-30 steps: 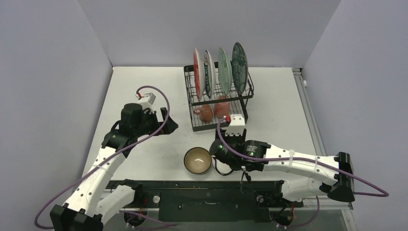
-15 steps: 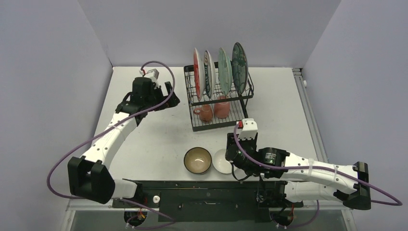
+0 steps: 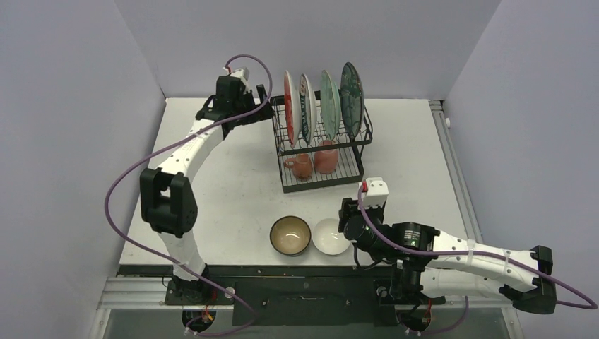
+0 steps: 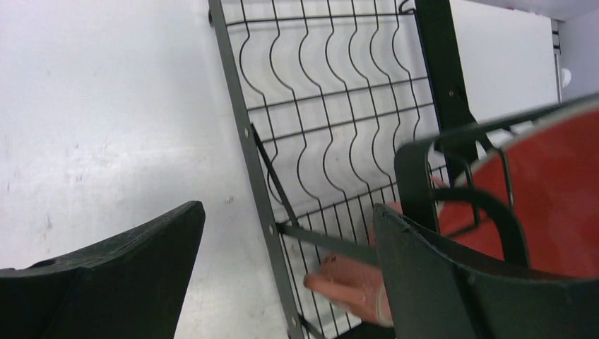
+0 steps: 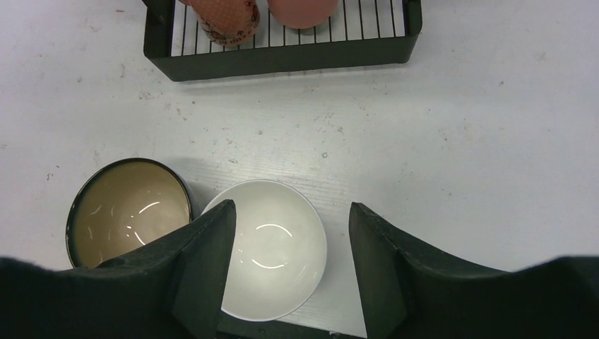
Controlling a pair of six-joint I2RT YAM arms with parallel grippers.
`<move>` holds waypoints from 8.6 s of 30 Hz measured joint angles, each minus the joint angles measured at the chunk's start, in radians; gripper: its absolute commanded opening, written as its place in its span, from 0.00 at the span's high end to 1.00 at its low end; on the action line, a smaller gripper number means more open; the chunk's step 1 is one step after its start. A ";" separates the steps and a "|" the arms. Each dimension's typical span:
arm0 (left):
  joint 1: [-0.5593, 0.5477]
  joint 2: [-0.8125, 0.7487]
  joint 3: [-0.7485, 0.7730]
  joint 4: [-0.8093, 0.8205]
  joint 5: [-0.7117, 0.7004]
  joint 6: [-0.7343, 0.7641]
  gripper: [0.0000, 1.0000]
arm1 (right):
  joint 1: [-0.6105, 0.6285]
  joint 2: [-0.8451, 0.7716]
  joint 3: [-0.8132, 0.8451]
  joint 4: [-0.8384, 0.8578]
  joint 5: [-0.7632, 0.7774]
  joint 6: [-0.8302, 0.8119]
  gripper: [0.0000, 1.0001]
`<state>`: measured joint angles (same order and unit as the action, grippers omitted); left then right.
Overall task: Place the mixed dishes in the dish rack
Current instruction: Adjust the dish rack at the center of the board.
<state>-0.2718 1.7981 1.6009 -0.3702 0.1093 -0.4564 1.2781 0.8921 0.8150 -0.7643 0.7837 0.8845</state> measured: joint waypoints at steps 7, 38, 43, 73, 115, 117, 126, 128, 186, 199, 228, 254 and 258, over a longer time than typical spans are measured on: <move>0.013 0.226 0.229 -0.040 -0.003 0.015 0.17 | 0.006 -0.068 -0.042 0.032 -0.032 0.001 0.45; 0.041 0.788 0.755 -0.085 -0.011 0.012 0.30 | 0.000 -0.009 -0.080 0.084 -0.040 0.002 0.62; 0.044 0.821 0.769 -0.066 0.007 0.013 0.36 | -0.012 0.032 -0.080 0.113 -0.042 0.002 0.63; 0.031 0.706 0.600 -0.028 -0.042 0.158 0.87 | -0.038 0.168 -0.063 0.149 -0.092 0.043 0.68; 0.210 0.376 0.121 -0.082 -0.013 0.051 0.96 | -0.123 0.632 0.140 0.695 -0.575 -0.131 1.00; 0.212 0.372 0.116 -0.082 -0.009 0.048 0.96 | -0.111 0.665 0.167 0.712 -0.575 -0.160 1.00; 0.220 0.371 0.113 -0.074 0.003 0.046 0.95 | -0.082 0.822 0.310 0.699 -0.483 -0.288 1.00; 0.223 0.371 0.113 -0.071 0.003 0.046 0.95 | -0.066 0.858 0.339 0.681 -0.454 -0.314 1.00; 0.163 0.307 0.046 -0.233 0.148 0.016 0.60 | -0.319 1.019 0.415 0.446 -0.254 -0.423 1.00; 0.119 0.242 -0.037 -0.262 0.144 -0.003 0.60 | -0.394 0.968 0.359 0.406 -0.249 -0.455 1.00; 0.023 -0.010 -0.349 -0.381 0.098 0.052 0.46 | -0.551 0.923 0.298 0.358 -0.154 -0.500 1.00; 0.078 0.114 0.170 -0.373 0.070 0.112 0.37 | -0.496 0.603 0.182 0.378 -0.208 -0.411 1.00; 0.080 0.241 0.283 -0.364 0.069 0.137 0.36 | -0.468 0.508 0.135 0.389 -0.237 -0.401 1.00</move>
<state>-0.1913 2.0388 1.8839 -0.7341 0.1780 -0.3191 0.8101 1.3998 0.9504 -0.3756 0.5465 0.4839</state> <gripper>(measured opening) 0.633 0.001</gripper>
